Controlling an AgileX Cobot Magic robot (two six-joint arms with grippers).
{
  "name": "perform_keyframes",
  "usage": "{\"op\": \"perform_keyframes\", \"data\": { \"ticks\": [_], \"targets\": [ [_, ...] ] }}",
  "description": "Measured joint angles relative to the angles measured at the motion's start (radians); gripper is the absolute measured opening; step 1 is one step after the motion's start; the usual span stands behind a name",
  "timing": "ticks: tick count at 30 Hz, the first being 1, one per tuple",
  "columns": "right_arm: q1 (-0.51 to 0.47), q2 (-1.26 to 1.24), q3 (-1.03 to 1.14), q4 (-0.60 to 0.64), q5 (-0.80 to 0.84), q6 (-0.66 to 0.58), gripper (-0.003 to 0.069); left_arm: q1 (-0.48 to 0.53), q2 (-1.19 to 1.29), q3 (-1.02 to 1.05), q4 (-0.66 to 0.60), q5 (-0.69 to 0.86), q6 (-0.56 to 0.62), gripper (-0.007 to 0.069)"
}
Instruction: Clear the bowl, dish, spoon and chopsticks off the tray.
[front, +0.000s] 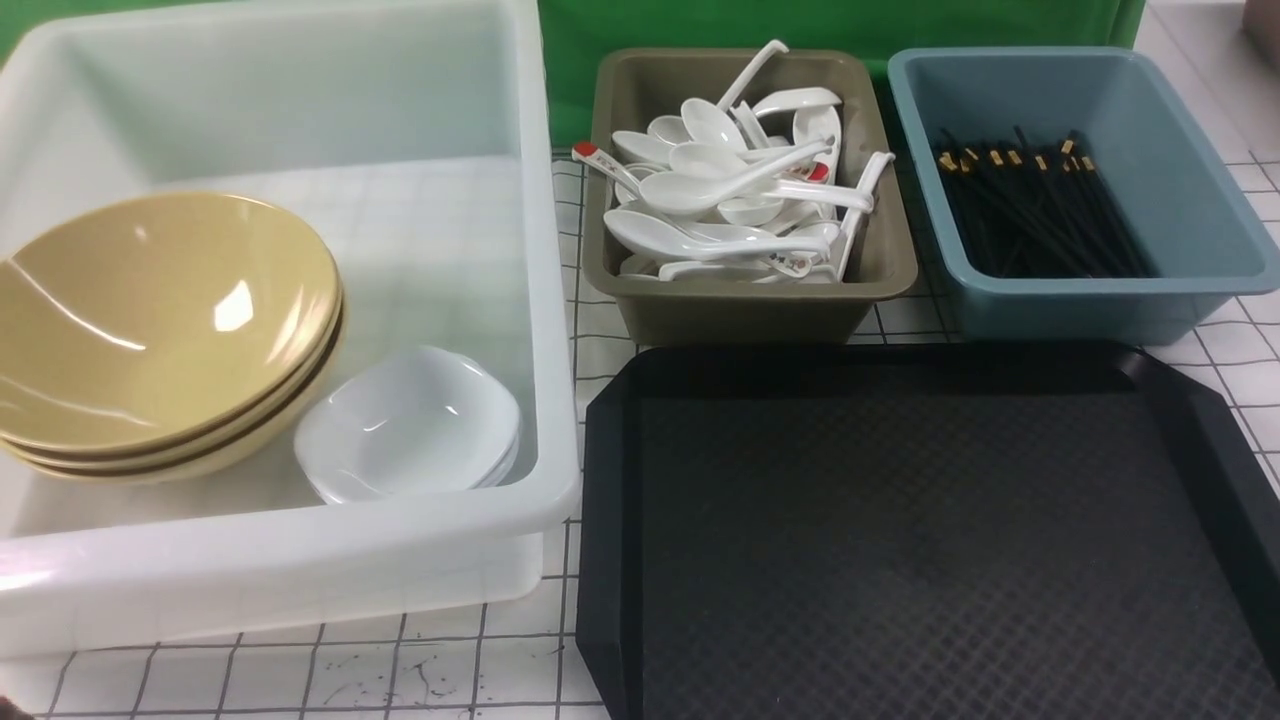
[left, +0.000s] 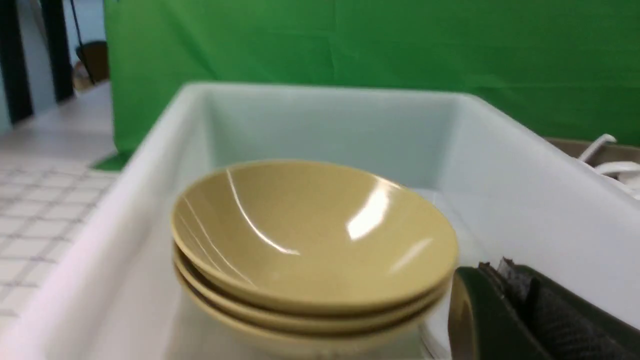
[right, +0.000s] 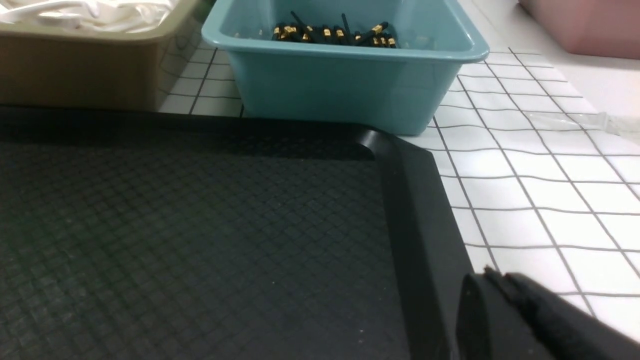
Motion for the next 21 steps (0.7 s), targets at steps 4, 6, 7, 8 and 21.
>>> {"op": "perform_keyframes", "data": {
  "ticks": [4,6,7,8,21],
  "targets": [
    [0.0,0.0,0.0,-0.001,0.0,0.0,0.0069,0.05,-0.004,0.065,-0.246,-0.002,0.203,-0.0006],
    [0.0,0.0,0.0,-0.001,0.0,0.0,0.007,0.08,-0.004,0.108,-0.328,-0.002,0.274,-0.0006],
    [0.0,0.0,0.0,-0.001,0.0,0.0,0.0071,0.09,-0.004,0.132,-0.358,-0.002,0.292,-0.0006],
    [0.0,0.0,0.0,-0.001,0.0,0.0,0.0072,0.096,-0.004,0.149,-0.38,0.004,0.304,-0.0006],
    [-0.001,0.0,0.0,-0.003,0.0,0.0,0.0087,0.099,-0.004,0.163,-0.454,0.017,0.411,-0.0006]
  ]
}}
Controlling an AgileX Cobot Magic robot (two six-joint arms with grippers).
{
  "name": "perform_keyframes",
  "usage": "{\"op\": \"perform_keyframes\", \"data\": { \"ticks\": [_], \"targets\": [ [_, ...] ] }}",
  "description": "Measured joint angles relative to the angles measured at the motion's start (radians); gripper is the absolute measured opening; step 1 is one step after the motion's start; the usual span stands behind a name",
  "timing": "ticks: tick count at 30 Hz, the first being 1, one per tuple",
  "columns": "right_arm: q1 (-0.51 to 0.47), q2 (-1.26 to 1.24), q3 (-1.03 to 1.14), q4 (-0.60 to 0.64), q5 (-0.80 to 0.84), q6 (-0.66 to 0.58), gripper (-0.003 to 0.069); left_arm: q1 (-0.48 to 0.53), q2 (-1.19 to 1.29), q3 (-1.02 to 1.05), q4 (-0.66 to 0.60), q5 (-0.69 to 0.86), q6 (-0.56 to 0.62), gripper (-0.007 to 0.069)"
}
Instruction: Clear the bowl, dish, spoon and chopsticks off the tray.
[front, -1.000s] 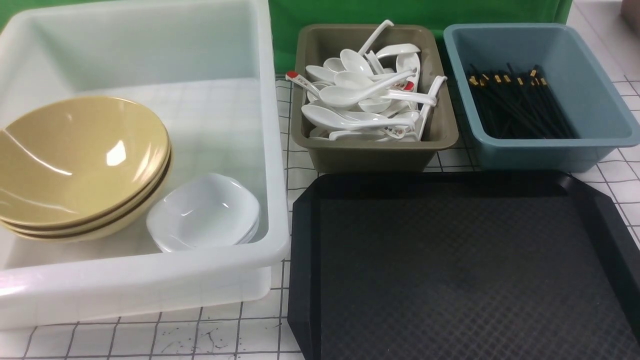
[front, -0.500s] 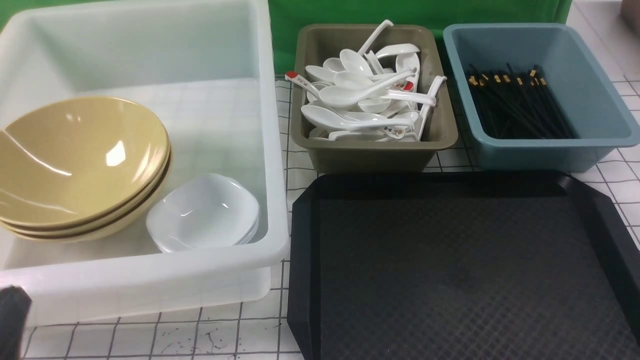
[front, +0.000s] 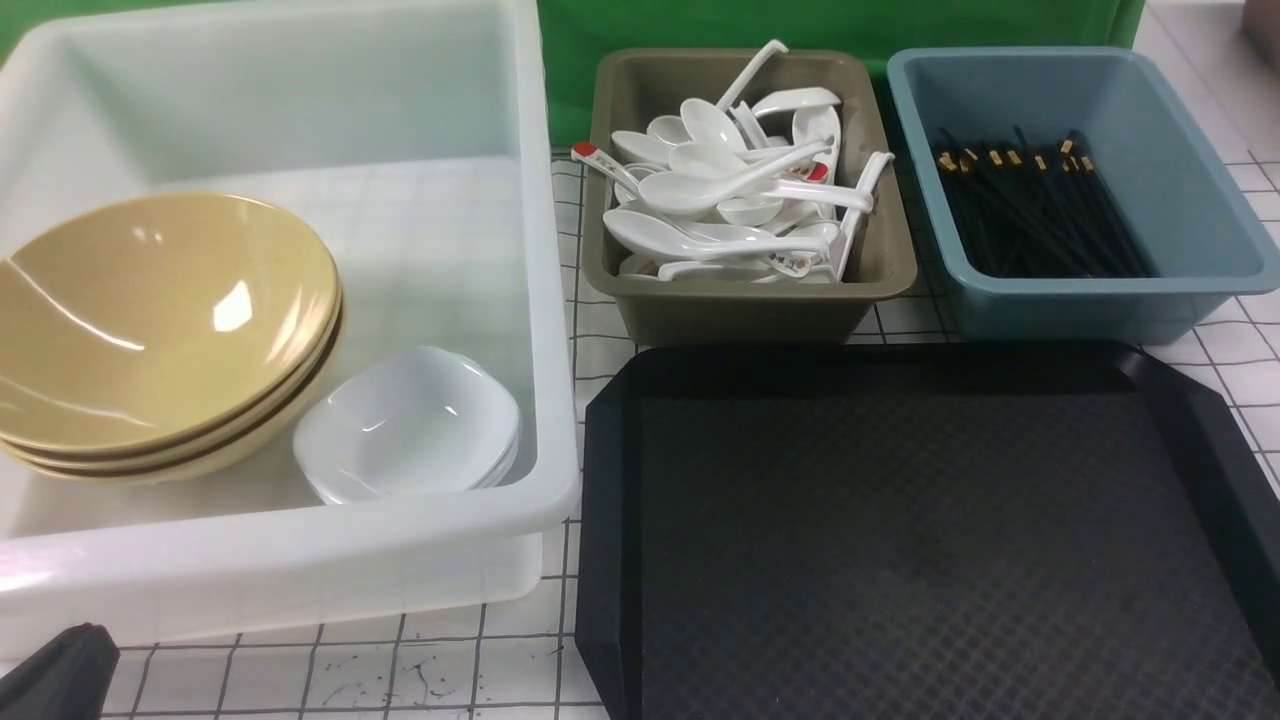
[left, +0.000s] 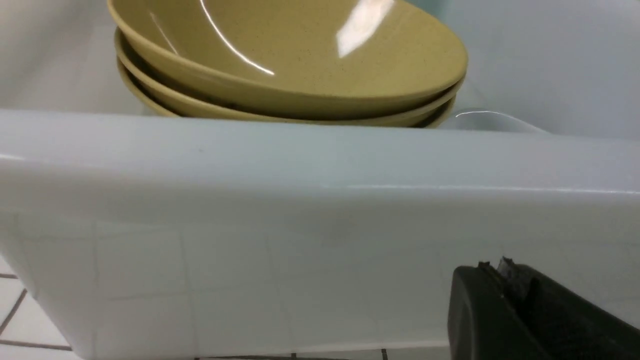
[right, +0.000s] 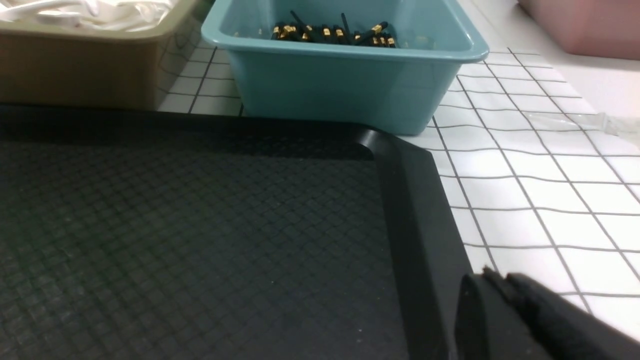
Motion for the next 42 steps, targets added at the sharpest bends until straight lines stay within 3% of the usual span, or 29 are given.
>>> {"op": "perform_keyframes", "data": {
  "ticks": [42],
  "targets": [
    [0.0,0.0,0.0,-0.001,0.0,0.0,0.0131,0.0,0.0,0.0,-0.001,0.0,0.005,-0.0006]
  ]
}}
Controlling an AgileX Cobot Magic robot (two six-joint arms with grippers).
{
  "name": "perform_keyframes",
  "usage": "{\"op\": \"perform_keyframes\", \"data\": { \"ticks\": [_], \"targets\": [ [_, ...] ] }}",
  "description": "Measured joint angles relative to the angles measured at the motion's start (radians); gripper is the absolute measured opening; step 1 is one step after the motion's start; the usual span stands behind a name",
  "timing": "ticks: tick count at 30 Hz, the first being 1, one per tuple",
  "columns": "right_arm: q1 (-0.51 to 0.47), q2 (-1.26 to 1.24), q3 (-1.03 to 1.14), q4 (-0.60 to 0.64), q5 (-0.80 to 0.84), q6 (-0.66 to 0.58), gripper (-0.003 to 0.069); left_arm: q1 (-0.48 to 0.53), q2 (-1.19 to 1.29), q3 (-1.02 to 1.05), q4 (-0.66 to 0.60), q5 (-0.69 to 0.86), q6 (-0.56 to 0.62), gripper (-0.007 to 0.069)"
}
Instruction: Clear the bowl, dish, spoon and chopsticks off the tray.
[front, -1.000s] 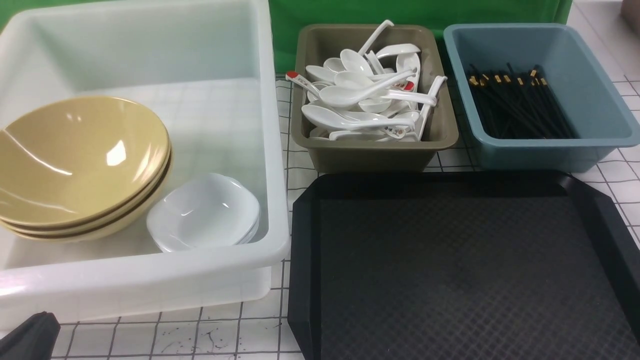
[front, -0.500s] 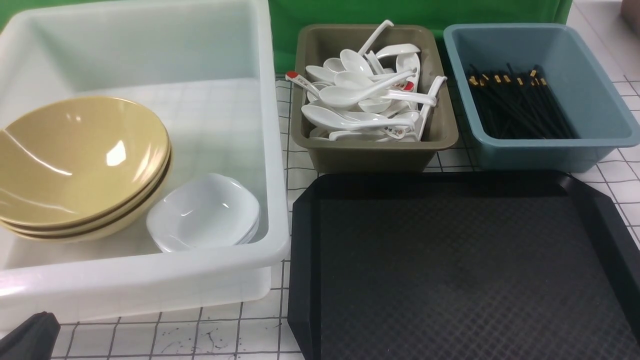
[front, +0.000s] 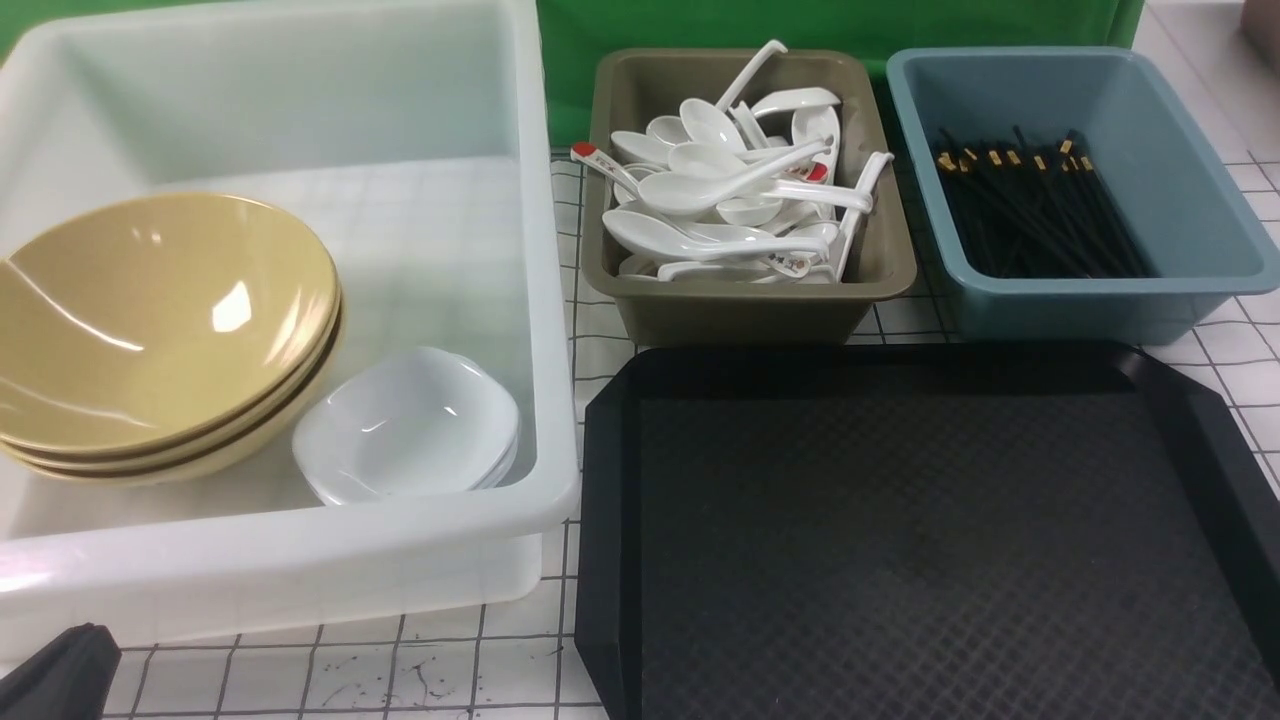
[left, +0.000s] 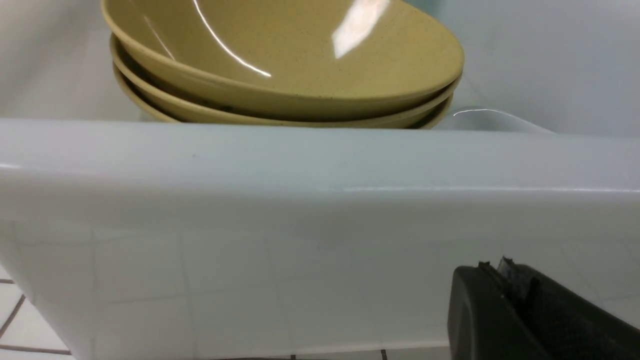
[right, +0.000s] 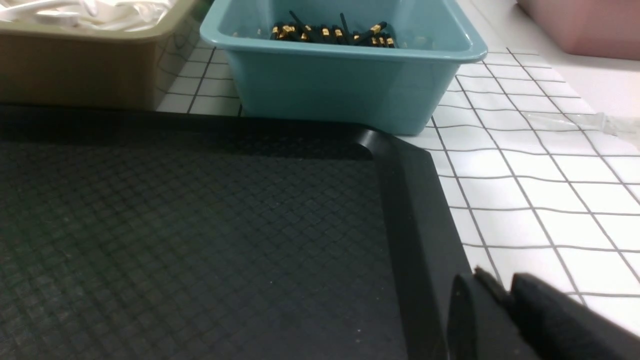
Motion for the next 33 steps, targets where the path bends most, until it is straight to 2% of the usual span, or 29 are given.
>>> {"op": "perform_keyframes", "data": {
  "ticks": [33],
  "targets": [
    [0.0,0.0,0.0,0.0,0.0,0.0,0.0162,0.0,0.0,0.0,0.0,0.0,-0.001,-0.0006]
  ]
}}
